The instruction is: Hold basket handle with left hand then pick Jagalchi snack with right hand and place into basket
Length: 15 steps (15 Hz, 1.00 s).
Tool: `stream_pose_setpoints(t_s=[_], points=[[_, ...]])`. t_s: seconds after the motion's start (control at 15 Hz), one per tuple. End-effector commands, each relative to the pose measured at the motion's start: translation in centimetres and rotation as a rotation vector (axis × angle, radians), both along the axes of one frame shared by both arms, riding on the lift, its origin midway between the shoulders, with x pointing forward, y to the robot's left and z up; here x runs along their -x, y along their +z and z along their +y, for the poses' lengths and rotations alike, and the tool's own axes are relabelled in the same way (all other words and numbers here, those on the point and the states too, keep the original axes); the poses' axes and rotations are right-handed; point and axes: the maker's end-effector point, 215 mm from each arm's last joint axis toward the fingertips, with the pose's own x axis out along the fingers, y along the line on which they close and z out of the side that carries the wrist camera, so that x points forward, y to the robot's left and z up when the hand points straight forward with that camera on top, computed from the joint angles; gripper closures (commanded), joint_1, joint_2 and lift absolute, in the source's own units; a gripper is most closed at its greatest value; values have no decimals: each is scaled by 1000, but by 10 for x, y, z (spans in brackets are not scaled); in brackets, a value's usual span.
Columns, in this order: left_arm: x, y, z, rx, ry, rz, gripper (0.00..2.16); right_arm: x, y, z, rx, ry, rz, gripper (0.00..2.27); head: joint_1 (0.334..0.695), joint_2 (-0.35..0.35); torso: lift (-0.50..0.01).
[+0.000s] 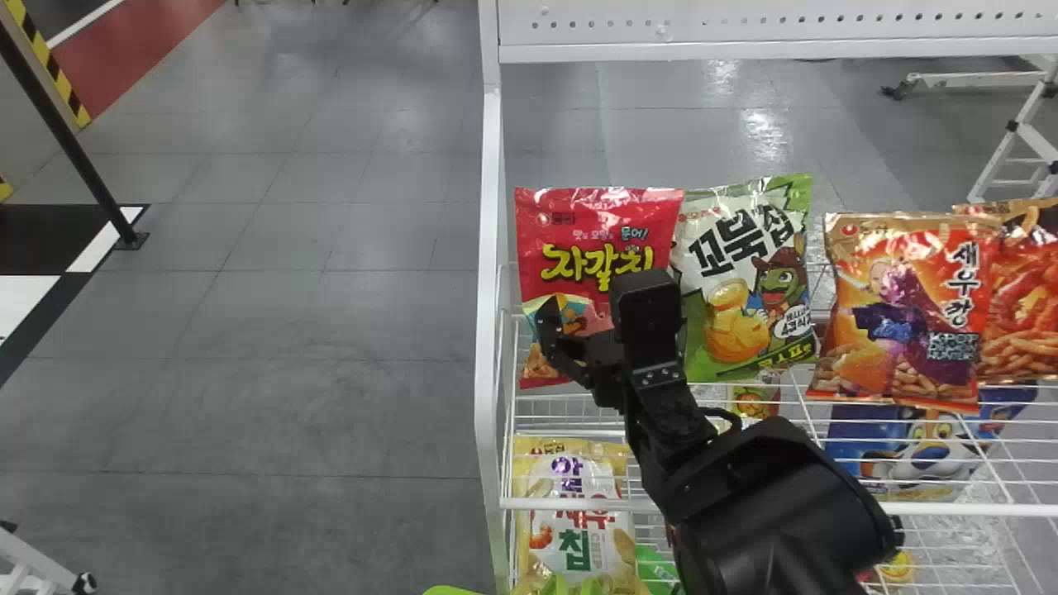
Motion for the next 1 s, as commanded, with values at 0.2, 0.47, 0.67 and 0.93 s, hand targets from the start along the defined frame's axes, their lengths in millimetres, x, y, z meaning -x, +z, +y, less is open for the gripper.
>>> stream_pose_setpoints(t_s=[0.2, 0.47, 0.67, 0.93], points=[[-4, -5, 4, 3, 10, 8, 1868, -4, -9, 6, 4, 12, 38, 1706, 695, 43, -10], [-5, -7, 5, 4, 14, 13, 1868, 0, -5, 13, 1, 27, 32, 2003, 695, 58, -10], [-5, -7, 5, 6, 15, 13, 1868, 17, 5, 16, -28, 37, 13, 2007, 695, 64, -10], [-4, -6, 1, 11, 11, 14, 1868, 46, 16, -1, -18, 32, 10, 2007, 695, 65, -10]])
